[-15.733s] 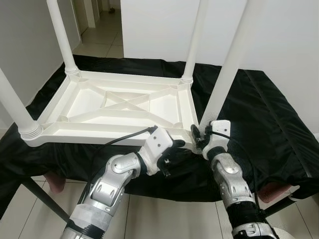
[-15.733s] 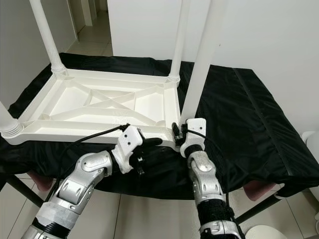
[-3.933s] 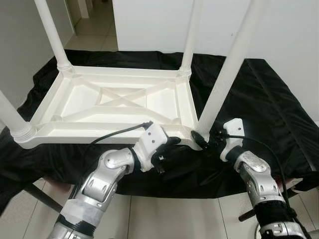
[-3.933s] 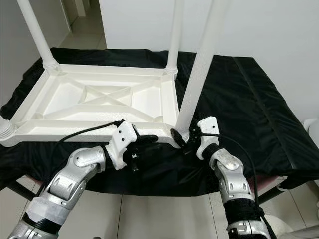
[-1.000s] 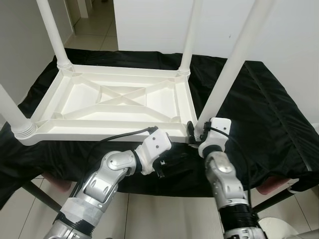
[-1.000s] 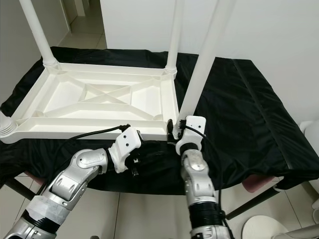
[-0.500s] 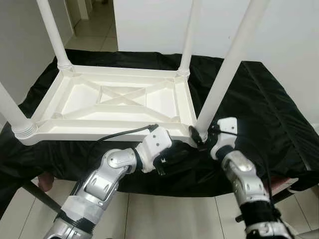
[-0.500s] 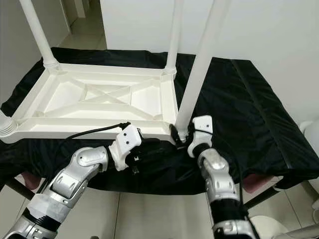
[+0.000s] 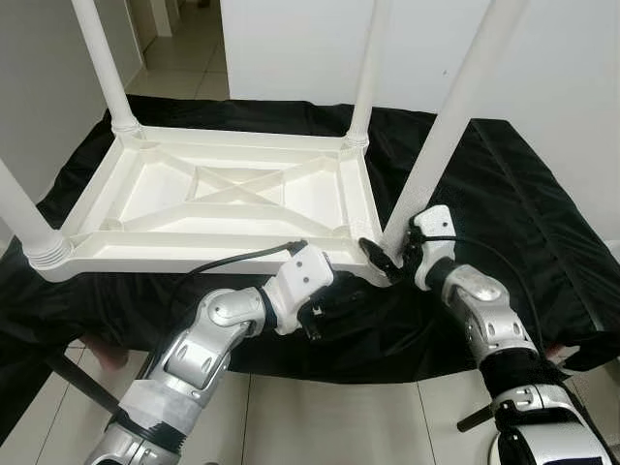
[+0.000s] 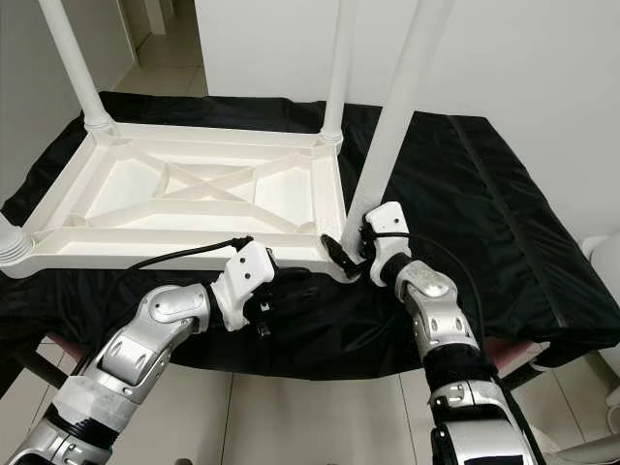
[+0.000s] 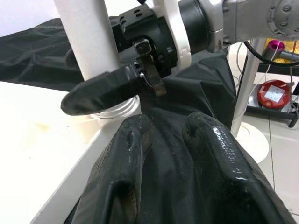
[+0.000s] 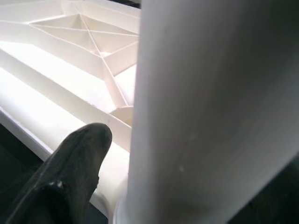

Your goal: Building children table

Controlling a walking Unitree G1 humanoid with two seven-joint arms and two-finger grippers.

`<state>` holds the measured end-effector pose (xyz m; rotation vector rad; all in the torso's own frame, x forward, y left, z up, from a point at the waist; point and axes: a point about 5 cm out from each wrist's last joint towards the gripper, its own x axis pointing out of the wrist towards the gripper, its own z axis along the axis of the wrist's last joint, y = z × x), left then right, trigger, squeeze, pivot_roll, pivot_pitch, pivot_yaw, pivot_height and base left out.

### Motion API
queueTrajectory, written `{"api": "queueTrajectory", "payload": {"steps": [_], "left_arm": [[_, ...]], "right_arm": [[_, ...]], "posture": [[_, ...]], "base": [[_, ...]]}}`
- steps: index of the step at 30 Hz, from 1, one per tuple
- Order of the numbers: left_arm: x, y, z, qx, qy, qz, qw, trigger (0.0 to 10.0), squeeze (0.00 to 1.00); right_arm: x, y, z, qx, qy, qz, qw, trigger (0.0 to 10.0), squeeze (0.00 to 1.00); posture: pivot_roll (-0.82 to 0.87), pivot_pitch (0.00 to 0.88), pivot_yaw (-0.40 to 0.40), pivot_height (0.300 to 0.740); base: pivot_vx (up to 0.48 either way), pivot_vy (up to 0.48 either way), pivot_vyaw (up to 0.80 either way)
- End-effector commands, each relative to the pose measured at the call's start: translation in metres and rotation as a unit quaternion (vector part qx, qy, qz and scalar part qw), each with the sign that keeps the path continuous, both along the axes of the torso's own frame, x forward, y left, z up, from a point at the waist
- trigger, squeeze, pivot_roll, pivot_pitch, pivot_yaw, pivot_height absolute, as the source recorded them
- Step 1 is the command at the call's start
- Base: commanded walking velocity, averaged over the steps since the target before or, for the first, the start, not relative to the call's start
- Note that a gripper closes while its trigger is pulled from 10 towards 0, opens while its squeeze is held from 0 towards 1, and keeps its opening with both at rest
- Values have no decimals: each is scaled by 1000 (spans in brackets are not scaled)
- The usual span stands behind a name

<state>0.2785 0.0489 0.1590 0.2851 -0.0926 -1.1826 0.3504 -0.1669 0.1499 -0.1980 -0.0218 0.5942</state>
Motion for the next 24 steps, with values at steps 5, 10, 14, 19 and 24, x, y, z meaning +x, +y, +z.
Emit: {"api": "queueTrajectory", "payload": {"steps": [5,10,14,19,24], "left_arm": [[0,0,0,-2,0,11,1000,10000,0],[-1,1,-1,-2,0,14,1000,10000,0],[-1,1,-1,-3,1,14,1000,10000,0],[1,1,0,-5,-1,17,1000,10000,0],[1,2,0,-6,-1,18,1000,10000,0]], "right_arm": [[4,2,-2,-13,17,26,999,0,0],[4,-4,-7,-13,26,21,999,0,0],[2,-8,-12,-3,33,14,999,0,0],[3,-9,-10,23,28,-17,999,10000,0],[4,-7,-10,42,24,-62,997,10000,0]], "posture": [[11,52,-57,740],[14,52,-59,740],[10,50,-55,740],[5,52,-52,740],[4,53,-50,740]], "base": [[0,0,0],[0,0,0],[0,0,0],[0,0,0],[0,0,0]]}}
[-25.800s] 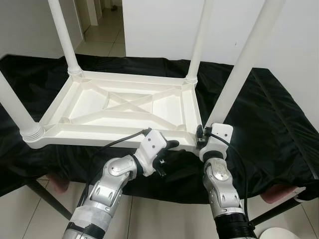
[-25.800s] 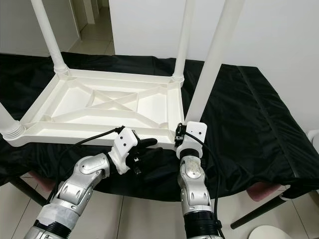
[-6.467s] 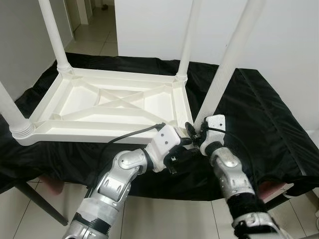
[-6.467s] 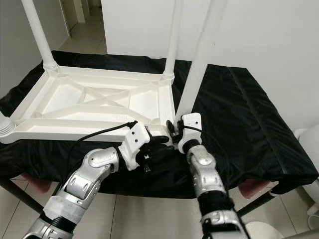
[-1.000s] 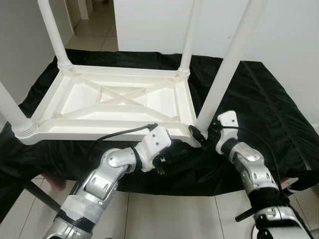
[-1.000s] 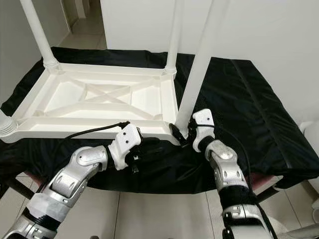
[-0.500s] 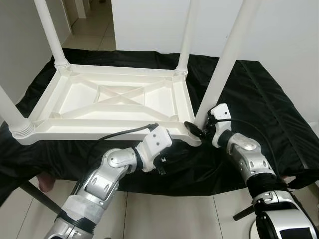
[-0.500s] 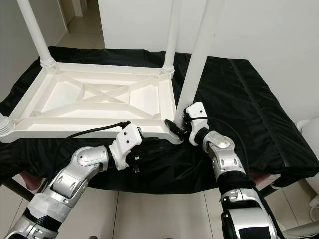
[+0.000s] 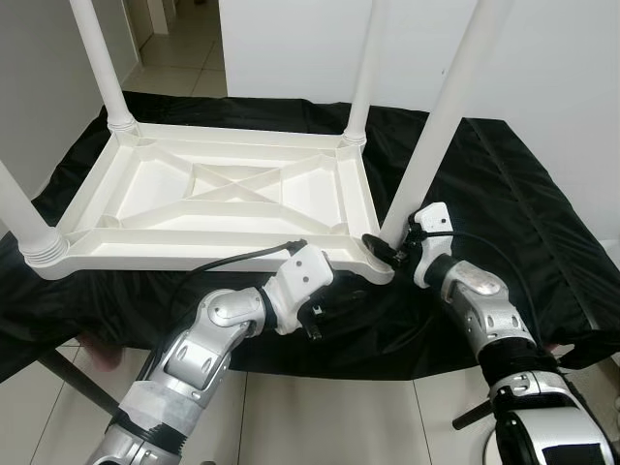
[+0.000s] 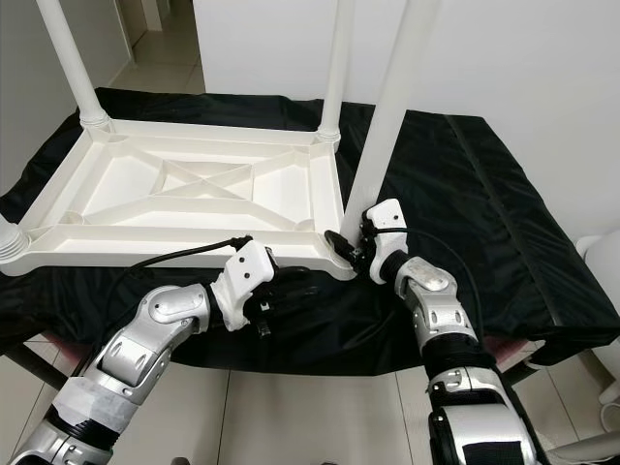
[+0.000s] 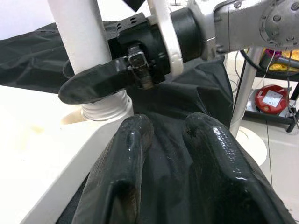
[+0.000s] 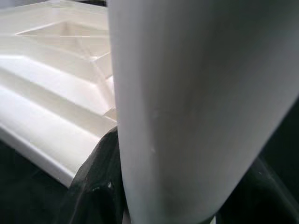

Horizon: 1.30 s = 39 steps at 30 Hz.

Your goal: Building children table

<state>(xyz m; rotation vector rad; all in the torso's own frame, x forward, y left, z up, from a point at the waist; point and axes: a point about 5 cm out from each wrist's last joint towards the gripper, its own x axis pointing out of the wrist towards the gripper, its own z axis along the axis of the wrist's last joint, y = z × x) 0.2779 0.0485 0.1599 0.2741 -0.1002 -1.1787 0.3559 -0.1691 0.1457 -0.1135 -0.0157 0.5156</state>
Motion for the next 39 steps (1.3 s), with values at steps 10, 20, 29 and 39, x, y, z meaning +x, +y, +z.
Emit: {"api": "queueTrajectory", "payload": {"steps": [10,20,29,39], "left_arm": [[-1,2,-3,3,2,14,1000,10000,0],[-3,4,-5,4,6,18,1000,10000,0],[6,4,1,-8,-23,48,999,10000,0],[8,4,3,-14,-32,57,998,10000,0]], "right_arm": [[-3,1,-21,56,40,-154,986,10000,0],[-18,15,-24,85,25,-285,954,10000,0],[-31,35,-24,103,11,-338,936,10000,0],[-37,27,-23,102,2,-333,937,10000,1000]], "posture": [[3,60,-55,740],[5,58,-63,740],[1,43,-61,740],[8,28,-64,740]], "base": [[0,0,0],[0,0,0],[0,0,0],[0,0,0]]}}
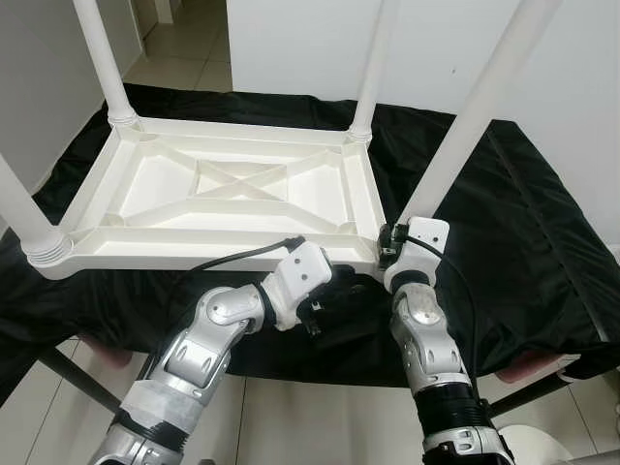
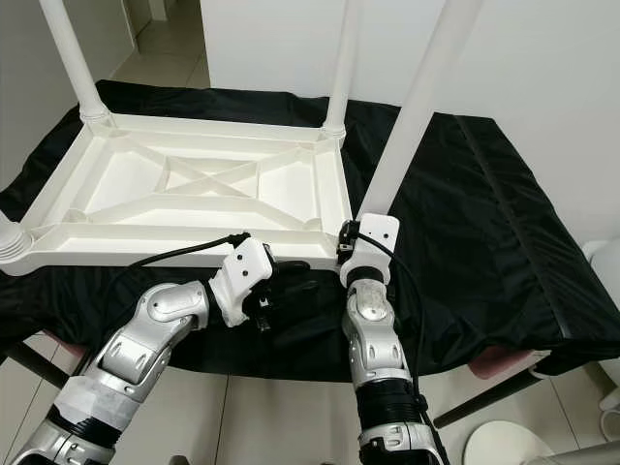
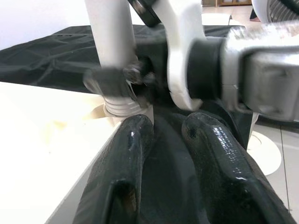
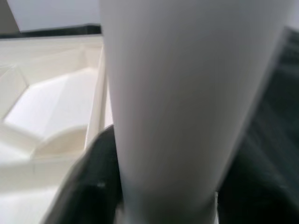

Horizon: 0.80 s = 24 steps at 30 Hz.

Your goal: Building children table

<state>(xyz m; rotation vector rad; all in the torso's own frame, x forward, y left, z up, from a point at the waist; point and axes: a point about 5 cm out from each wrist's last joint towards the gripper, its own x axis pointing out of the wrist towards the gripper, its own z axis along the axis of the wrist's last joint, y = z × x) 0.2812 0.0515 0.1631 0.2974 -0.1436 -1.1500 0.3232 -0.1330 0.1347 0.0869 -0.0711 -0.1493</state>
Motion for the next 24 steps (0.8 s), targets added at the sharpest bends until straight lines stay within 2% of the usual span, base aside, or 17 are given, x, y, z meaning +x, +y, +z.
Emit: {"api": "queueTrajectory", "payload": {"steps": [1,5,6,7,9,10,11,12,14,16,24], "left_arm": [[5,2,0,-12,-9,47,999,10000,0],[5,3,-1,-9,-14,49,999,10000,0],[5,3,-1,-7,-15,49,999,10000,0],[6,3,-2,-4,-17,49,999,10000,0],[6,3,-2,-1,-19,49,999,10000,0],[5,3,-3,0,-19,47,999,10000,0],[5,3,-3,0,-19,47,999,10000,0],[5,2,-2,-1,-21,46,999,10000,0],[6,2,-2,-1,-21,46,999,10000,0],[6,1,-2,-2,-23,44,999,10000,0],[6,-3,-1,-3,-25,38,999,10000,0]], "right_arm": [[-4,-10,-11,0,16,6,1000,10000,1000],[-5,-15,-9,-13,10,34,999,10000,1000],[-5,-18,-9,-18,12,39,999,10000,839],[-5,-20,-10,-21,16,46,999,10000,90],[-5,-22,-11,-22,22,53,998,10000,90],[-6,-25,-10,-32,21,80,996,10000,0],[-6,-25,-10,-32,21,80,996,10000,0],[-7,-30,-11,-48,21,130,990,10000,0],[-7,-31,-11,-51,21,143,988,10000,0],[-8,-32,-10,-84,8,205,975,10000,0],[-4,-37,-6,-100,0,256,962,10000,0]], "posture": [[8,28,-64,740],[9,24,-64,740],[9,23,-64,740],[9,23,-64,740],[9,23,-64,740],[7,20,-62,740],[7,20,-62,740],[4,17,-61,740],[4,17,-61,740],[0,17,-58,740],[-2,11,-54,740]], "base": [[0,0,0],[0,0,0],[0,0,0],[0,0,0],[0,0,0],[0,0,0],[0,0,0],[0,0,0],[0,0,0],[0,0,0],[0,0,0]]}}
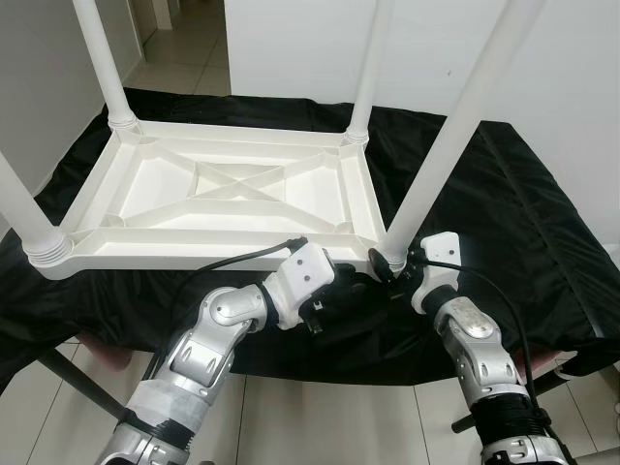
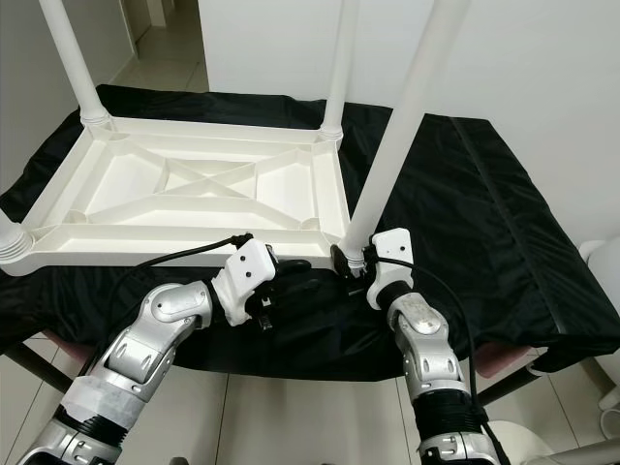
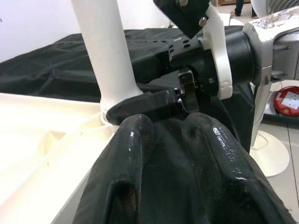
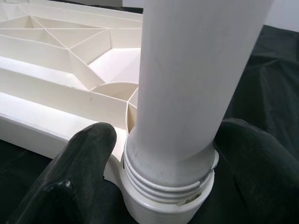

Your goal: Building children table

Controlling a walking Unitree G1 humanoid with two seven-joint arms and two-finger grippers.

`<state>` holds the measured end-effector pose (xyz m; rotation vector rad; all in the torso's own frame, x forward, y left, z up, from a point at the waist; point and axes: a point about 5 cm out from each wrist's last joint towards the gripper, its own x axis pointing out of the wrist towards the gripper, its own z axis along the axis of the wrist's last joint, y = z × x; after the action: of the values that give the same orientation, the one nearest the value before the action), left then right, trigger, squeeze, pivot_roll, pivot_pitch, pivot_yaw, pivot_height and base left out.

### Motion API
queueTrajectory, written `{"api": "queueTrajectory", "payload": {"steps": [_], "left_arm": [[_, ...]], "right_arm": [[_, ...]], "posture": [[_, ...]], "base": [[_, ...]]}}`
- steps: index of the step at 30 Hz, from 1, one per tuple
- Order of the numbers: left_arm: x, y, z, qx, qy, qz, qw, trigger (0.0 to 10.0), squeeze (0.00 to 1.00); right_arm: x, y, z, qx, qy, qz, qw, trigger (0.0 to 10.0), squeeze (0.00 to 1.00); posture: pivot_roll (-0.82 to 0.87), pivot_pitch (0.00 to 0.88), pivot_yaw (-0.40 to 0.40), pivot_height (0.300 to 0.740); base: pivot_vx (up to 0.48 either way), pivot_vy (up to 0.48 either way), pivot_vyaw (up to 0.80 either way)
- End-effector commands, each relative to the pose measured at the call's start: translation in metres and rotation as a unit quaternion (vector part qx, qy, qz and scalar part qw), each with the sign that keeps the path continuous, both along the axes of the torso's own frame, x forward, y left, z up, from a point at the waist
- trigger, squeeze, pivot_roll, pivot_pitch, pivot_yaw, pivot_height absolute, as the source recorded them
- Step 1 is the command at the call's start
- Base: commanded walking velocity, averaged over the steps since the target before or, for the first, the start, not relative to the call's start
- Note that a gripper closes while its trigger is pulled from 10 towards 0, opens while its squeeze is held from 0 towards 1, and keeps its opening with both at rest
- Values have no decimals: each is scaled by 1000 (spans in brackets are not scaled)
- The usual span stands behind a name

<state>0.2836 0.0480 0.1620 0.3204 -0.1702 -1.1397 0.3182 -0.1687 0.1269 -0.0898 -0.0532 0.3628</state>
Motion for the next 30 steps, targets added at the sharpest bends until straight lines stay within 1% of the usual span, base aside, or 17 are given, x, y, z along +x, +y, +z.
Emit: {"api": "queueTrajectory", "payload": {"steps": [1,2,6,8,12,17,18,19,20,26,30], "left_arm": [[4,1,0,-5,-9,35,999,10000,0],[4,1,0,-5,-9,35,999,10000,0],[3,2,-1,0,-8,31,999,10000,0],[3,2,-1,0,-8,31,999,10000,0],[2,3,-1,-1,-7,31,999,10000,0],[2,3,-1,-1,-7,32,999,10000,0],[1,3,-1,-1,-7,33,999,10000,0],[1,3,-1,-1,-7,33,999,10000,0],[1,4,-1,-1,-7,34,999,10000,0],[1,4,-1,-3,-6,38,999,10000,0],[0,4,-1,-3,-6,38,999,10000,0]], "right_arm": [[2,-3,2,-10,-6,9,1000,10000,0],[3,-4,3,-16,-8,10,1000,10000,0],[14,-7,11,-49,-22,56,997,10000,0],[15,-7,12,-52,-23,58,997,10000,0],[21,-4,13,-56,-13,88,994,10000,0],[25,-4,11,-68,1,99,993,10000,0],[27,-4,9,-72,9,105,992,3412,0],[27,-4,9,-72,9,105,992,3412,0],[28,-4,8,-73,10,106,992,0,0],[30,-3,3,-67,17,120,990,0,0],[31,-4,1,-62,22,118,991,0,0]], "posture": [[-2,11,-53,740],[-2,11,-53,740],[8,18,-51,740],[8,18,-51,740],[17,19,-52,740],[17,19,-52,740],[24,20,-58,740],[24,20,-58,740],[26,22,-61,740],[31,22,-66,740],[31,19,-67,740]], "base": [[0,0,0],[0,0,0],[0,0,0],[0,0,0],[0,0,0],[0,0,0],[0,0,0],[0,0,0],[0,0,0],[0,0,0],[0,0,0]]}}
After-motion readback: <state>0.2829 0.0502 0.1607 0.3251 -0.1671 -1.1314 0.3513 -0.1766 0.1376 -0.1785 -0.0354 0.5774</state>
